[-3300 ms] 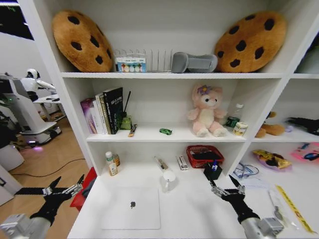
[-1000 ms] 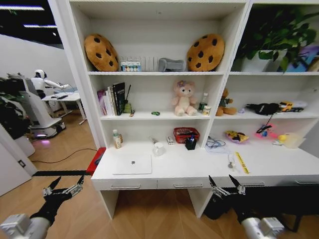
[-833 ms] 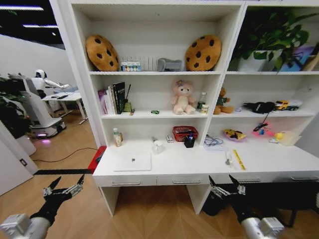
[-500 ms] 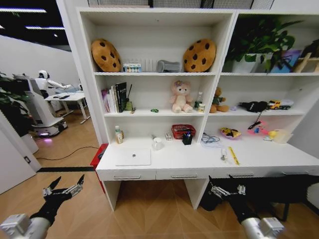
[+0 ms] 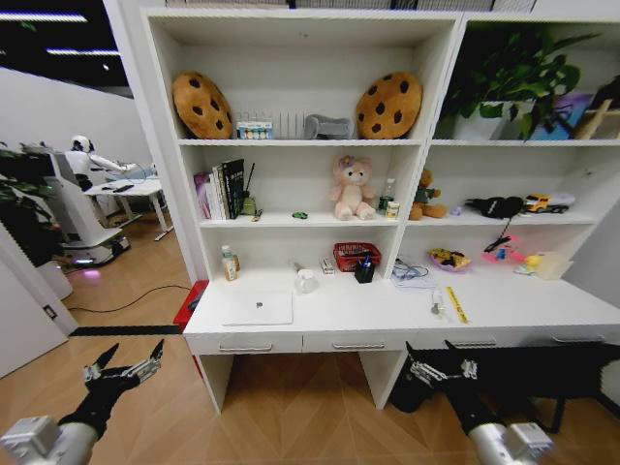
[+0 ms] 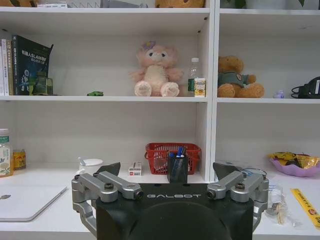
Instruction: Organize the objects on the table.
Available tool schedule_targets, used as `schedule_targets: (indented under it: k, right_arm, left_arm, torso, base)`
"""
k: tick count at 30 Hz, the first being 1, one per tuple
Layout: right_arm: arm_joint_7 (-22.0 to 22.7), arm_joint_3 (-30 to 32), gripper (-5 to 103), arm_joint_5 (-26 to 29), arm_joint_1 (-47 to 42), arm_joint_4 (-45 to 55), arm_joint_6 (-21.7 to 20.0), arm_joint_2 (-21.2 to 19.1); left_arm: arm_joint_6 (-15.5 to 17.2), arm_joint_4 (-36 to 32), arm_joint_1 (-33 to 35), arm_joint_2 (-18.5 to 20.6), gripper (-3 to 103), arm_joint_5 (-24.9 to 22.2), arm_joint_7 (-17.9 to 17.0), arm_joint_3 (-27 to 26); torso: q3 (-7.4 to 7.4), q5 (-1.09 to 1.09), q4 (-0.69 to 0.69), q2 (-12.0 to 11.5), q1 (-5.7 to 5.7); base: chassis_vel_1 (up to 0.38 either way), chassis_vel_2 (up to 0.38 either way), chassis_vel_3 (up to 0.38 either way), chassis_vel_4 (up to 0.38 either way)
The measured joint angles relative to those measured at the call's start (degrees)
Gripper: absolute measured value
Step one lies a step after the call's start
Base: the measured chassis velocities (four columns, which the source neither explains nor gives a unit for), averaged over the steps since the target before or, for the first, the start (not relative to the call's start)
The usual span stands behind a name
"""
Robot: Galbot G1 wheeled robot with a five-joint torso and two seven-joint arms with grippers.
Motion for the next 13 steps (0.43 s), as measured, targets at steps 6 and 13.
schedule_targets:
  k: [6, 13]
  right_arm:
    - [0.00, 0.00, 100, 0.00, 0.00, 0.00, 0.00, 0.00]
    - [0.00, 0.00, 100, 0.00, 0.00, 0.00, 0.00, 0.00]
  left_arm:
    - [0.00, 0.00, 0.00, 0.00, 100, 0.00, 0.00, 0.00]
    - [0.00, 0.00, 0.00, 0.00, 100, 0.00, 0.00, 0.00]
  torso:
    - [0.00, 0.00, 0.00, 0.00, 0.01]
    - [0.00, 0.00, 0.00, 0.00, 0.01]
  base:
    - [0.000, 0.000, 0.000, 0.000]
    - [0.000, 0.000, 0.000, 0.000]
